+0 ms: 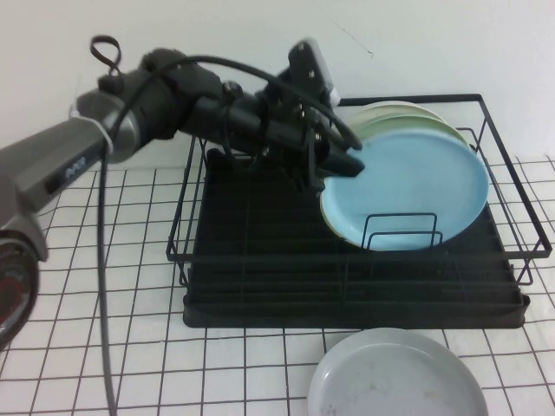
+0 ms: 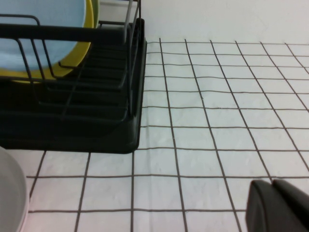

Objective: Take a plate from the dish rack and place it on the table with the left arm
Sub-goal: Grasp the plate from the shelf, then place the plate from the table

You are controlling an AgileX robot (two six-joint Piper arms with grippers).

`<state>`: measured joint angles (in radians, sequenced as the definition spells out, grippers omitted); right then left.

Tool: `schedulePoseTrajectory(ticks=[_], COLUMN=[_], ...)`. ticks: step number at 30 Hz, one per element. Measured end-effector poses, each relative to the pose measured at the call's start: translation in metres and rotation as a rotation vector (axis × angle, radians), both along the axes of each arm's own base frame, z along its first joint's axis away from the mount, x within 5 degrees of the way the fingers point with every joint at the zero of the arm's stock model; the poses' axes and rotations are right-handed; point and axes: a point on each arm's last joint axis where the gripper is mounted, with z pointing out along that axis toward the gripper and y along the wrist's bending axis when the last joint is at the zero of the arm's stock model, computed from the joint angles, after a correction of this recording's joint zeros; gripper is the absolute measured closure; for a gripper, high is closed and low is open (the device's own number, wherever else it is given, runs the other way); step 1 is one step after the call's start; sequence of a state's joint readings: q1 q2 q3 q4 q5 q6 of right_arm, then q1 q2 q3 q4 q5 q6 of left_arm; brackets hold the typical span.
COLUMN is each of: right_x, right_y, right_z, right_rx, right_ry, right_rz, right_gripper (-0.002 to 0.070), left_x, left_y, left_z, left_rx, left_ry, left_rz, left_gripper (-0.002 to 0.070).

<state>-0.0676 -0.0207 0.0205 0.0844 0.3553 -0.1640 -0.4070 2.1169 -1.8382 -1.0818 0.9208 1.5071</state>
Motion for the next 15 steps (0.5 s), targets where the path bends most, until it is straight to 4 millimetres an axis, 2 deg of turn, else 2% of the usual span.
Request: schedulePoseTrajectory(ticks=[7,8,10,15], right_x=[0.0,0.0,0.0,0.0], right_y=[0.0,0.0,0.0,0.0], right_z=[0.0,0.0,0.0,0.0], right_rx=[0.0,0.0,0.0,0.0], right_ry=[0.0,0.0,0.0,0.0], right_rz=[0.0,0.0,0.0,0.0], right_gripper=[0.0678,0.0678,0.0678,0.0678], left_x=[-0.02,-0.024,-0.034,-0.059], left_y=[0.009,0.01,0.013,0.023], left_z=[0.061,0.069,0.085,0.118], left_rx=[-0.07,-0.082,-0.097,-0.12], left_ry=[-0.099,-0.098,-0.088,0.038], left_rz=[0.019,0.021,0.013,0.052], left_gripper=[0.0555,0.0577,0.0614,0.0615])
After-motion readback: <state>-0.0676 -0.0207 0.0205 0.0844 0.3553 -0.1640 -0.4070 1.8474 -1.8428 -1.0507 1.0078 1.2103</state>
